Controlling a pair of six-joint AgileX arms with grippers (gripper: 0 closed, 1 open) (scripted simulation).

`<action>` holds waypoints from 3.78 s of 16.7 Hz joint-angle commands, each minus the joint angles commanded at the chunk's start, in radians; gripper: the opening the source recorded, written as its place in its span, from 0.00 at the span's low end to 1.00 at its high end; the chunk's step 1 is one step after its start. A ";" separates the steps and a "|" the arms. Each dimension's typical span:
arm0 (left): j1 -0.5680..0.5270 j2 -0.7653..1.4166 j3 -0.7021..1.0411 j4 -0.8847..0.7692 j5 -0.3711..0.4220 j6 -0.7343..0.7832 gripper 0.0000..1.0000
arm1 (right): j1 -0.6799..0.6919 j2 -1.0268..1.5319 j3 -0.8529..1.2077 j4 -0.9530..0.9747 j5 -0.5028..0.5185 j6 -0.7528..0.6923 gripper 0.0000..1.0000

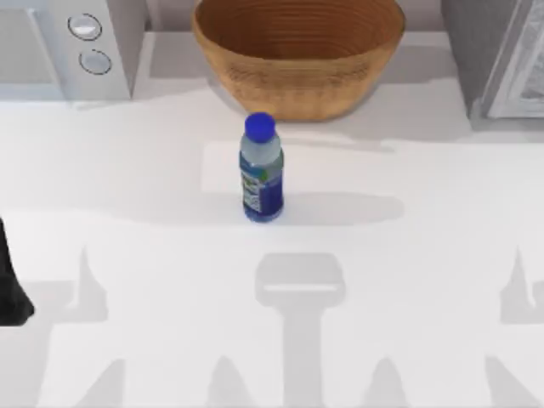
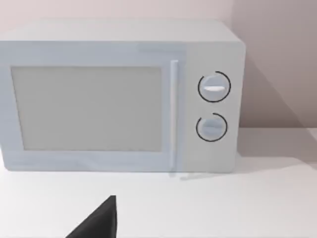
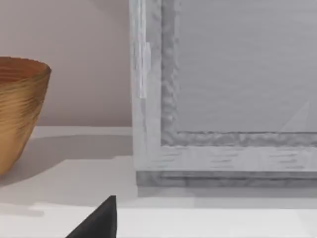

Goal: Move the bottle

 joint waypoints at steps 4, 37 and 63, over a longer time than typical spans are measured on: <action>0.000 0.000 0.000 0.000 0.000 0.000 1.00 | 0.012 0.029 0.001 0.013 -0.006 -0.003 1.00; 0.000 0.000 0.000 0.000 0.000 0.000 1.00 | 0.604 2.332 0.607 1.713 -0.143 0.001 1.00; 0.000 0.000 0.000 0.000 0.000 0.000 1.00 | 0.643 2.442 1.041 1.389 -0.103 0.001 0.70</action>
